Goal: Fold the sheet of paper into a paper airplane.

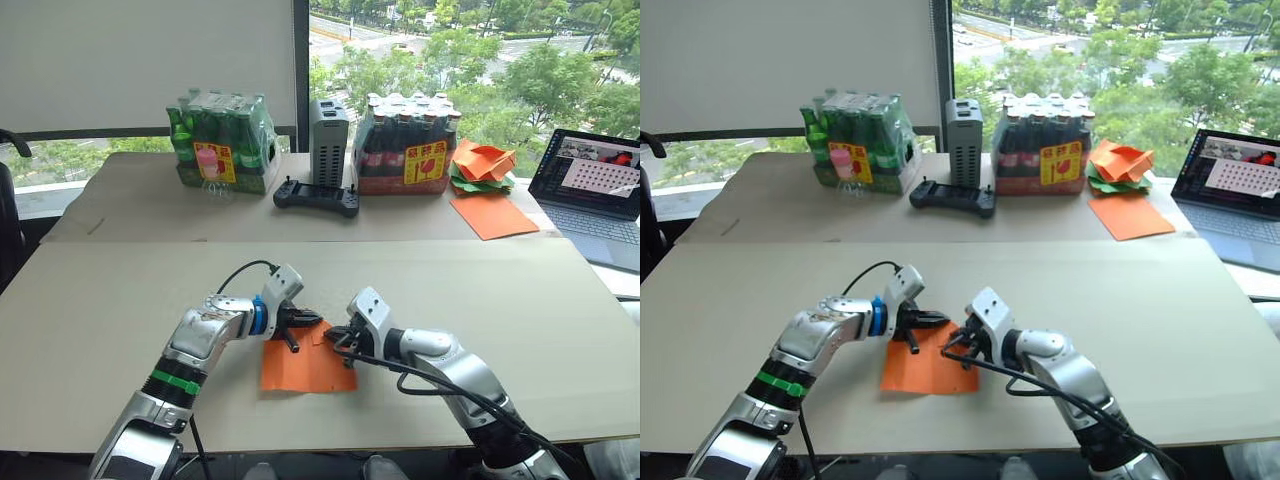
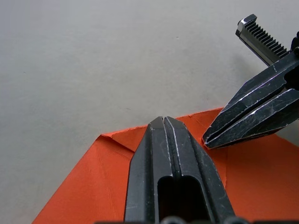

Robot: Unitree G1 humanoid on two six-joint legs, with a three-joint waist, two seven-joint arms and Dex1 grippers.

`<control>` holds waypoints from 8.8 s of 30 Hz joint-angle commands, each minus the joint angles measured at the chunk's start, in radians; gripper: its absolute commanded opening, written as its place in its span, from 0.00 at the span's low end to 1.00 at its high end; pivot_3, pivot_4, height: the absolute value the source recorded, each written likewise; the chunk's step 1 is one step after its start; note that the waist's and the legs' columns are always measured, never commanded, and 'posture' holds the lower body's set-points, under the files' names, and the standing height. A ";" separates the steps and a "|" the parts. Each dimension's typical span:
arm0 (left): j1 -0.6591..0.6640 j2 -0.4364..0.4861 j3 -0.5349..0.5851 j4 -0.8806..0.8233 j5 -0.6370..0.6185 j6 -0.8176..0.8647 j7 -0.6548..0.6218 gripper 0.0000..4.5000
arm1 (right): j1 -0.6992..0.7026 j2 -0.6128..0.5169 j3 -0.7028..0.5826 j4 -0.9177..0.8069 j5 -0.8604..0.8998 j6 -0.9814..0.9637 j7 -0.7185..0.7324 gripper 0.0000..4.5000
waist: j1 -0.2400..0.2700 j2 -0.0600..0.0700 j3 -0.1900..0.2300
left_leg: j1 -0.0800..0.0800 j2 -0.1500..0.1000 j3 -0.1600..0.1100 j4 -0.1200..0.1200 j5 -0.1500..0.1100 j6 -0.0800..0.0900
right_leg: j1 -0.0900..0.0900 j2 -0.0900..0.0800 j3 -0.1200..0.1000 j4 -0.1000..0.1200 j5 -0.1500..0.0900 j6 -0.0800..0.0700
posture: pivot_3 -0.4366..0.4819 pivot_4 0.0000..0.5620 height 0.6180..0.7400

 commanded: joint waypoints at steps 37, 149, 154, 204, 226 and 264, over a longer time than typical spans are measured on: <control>0.030 0.043 -0.030 0.136 0.070 -0.100 -0.021 0.00 | 0.086 -0.149 0.073 -0.032 -0.110 -0.024 -0.023 0.00 | 0.001 0.000 -0.005 | 0.014 0.000 0.000 -0.002 -0.001 0.001 | 0.014 0.000 0.000 -0.003 -0.005 0.008 | 0.48 0.27 1.00; 0.426 -0.123 0.777 -0.535 -0.611 0.591 0.500 0.40 | -0.005 -0.039 0.154 0.138 -0.154 -0.136 0.060 0.00 | -0.001 -0.003 -0.004 | 0.014 0.001 0.000 -0.005 -0.001 0.000 | 0.014 0.000 0.000 -0.007 -0.005 0.008 | 0.48 0.27 1.00; 0.404 -0.146 0.746 -0.482 -0.602 0.553 0.550 0.40 | -0.012 -0.039 0.150 0.145 -0.159 -0.139 0.067 0.00 | -0.001 -0.003 -0.004 | 0.014 0.001 0.000 -0.006 -0.001 0.000 | 0.014 0.000 0.000 -0.008 -0.005 0.008 | 0.48 0.27 1.00; 0.302 -0.162 0.569 -0.302 -0.603 0.411 0.592 0.01 | 0.010 -0.044 0.133 0.113 -0.162 -0.123 0.040 0.00 | 0.000 -0.003 -0.004 | 0.013 0.001 0.000 -0.006 -0.001 0.000 | 0.013 0.000 0.000 -0.009 -0.005 0.008 | 0.48 0.27 1.00; 0.259 0.159 0.095 -0.556 -0.188 0.121 0.417 0.01 | 0.000 -0.016 0.120 0.127 -0.155 -0.129 0.013 0.00 | 0.000 -0.003 -0.003 | 0.013 0.001 0.000 -0.008 -0.001 0.000 | 0.012 0.000 0.000 -0.011 -0.005 0.008 | 0.48 0.27 1.00; 0.248 0.238 -0.247 -0.307 0.562 -0.559 0.124 0.01 | -0.026 0.072 0.013 0.143 -0.118 -0.168 -0.071 0.00 | 0.035 -0.002 -0.003 | 0.012 0.000 0.000 -0.007 -0.001 0.000 | 0.014 0.000 0.000 -0.010 -0.006 0.009 | 0.48 0.27 1.00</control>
